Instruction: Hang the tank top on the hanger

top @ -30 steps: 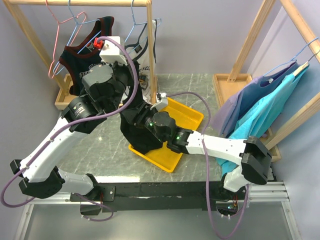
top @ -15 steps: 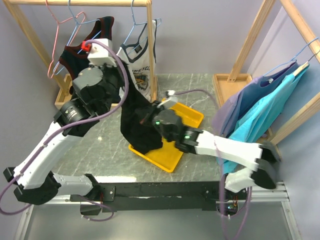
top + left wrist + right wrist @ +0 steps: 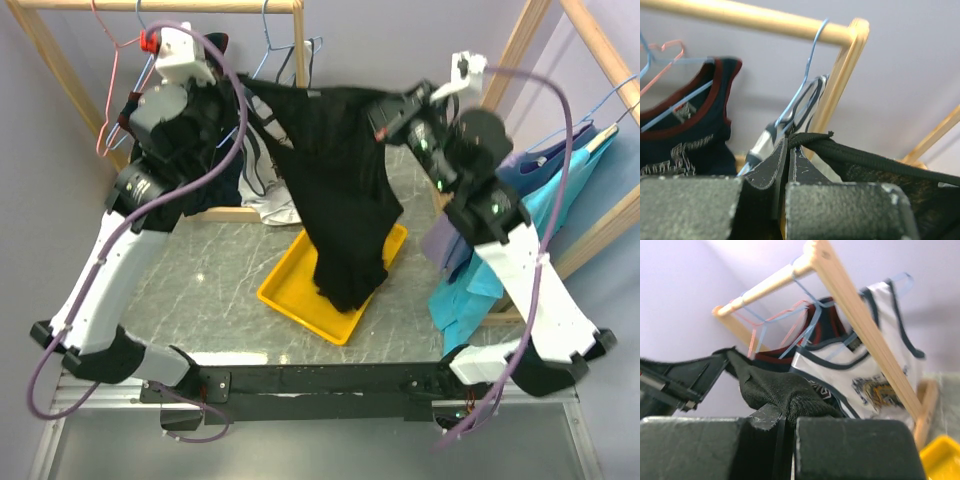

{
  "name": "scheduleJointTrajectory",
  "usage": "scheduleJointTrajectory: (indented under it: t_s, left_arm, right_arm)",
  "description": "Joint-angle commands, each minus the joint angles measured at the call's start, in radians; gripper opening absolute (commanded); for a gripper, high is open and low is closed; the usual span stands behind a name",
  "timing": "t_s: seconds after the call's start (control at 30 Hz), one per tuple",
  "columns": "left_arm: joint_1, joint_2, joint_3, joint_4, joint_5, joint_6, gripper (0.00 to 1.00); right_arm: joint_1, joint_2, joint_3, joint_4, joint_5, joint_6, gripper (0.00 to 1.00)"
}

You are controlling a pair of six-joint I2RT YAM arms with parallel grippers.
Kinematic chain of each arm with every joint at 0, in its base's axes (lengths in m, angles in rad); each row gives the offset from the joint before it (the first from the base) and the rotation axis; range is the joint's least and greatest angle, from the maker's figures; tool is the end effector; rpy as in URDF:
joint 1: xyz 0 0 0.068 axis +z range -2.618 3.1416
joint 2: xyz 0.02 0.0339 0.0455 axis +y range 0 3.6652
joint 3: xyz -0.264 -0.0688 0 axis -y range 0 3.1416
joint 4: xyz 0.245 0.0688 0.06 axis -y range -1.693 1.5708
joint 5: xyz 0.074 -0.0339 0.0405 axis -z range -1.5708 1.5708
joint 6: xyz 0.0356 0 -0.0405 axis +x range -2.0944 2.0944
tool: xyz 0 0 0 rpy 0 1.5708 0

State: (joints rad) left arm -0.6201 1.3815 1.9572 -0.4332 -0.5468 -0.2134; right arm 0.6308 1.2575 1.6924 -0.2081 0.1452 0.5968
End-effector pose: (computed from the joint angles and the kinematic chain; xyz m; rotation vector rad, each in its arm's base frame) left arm 0.2114 -0.1282 0.5713 -0.1592 1.4470 -0.2917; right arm 0.1984 0.1386 0.5468 0.1044 1.4047 0.9322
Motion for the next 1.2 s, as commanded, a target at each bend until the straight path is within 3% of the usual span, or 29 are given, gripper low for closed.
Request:
scheduleJointTrajectory:
  t_s: [0.0,0.1,0.2,0.43,0.63,0.83,1.03,1.13,1.17]
  left_arm:
    - [0.016,0.040,0.164,0.001,0.028,0.045,0.01]
    - [0.017,0.007,0.123,0.007,0.010,0.048,0.01]
    - [0.017,-0.076,-0.038,0.025,0.030,0.013,0.01]
    - [0.017,-0.314,-0.629,-0.010,0.139,-0.234,0.01]
    - [0.016,-0.446,-1.037,-0.007,0.310,-0.426,0.01]
    - [0.016,-0.472,-1.260,0.050,0.328,-0.535,0.01]
    - [0.016,-0.454,-1.327,0.079,0.315,-0.572,0.01]
    - [0.016,-0.431,-1.331,0.094,0.317,-0.575,0.01]
    - [0.016,-0.420,-1.330,0.094,0.312,-0.575,0.02]
  right_arm:
    - [-0.029,0.097,0.231,-0.178,-0.217,-0.098,0.00]
    - [-0.029,0.076,0.196,-0.166,-0.263,-0.081,0.00]
    - [-0.029,0.016,0.046,-0.140,-0.306,-0.031,0.00]
    - [-0.023,-0.197,-0.588,-0.007,-0.495,0.155,0.00]
    - [0.016,-0.277,-0.940,0.009,-0.550,0.199,0.00]
    - [0.082,-0.198,-1.072,0.033,-0.532,0.181,0.00]
    - [0.116,-0.103,-1.080,0.038,-0.477,0.140,0.00]
    - [0.125,-0.078,-1.062,0.030,-0.432,0.124,0.05]
    - [0.127,-0.076,-1.057,0.027,-0.423,0.120,0.13]
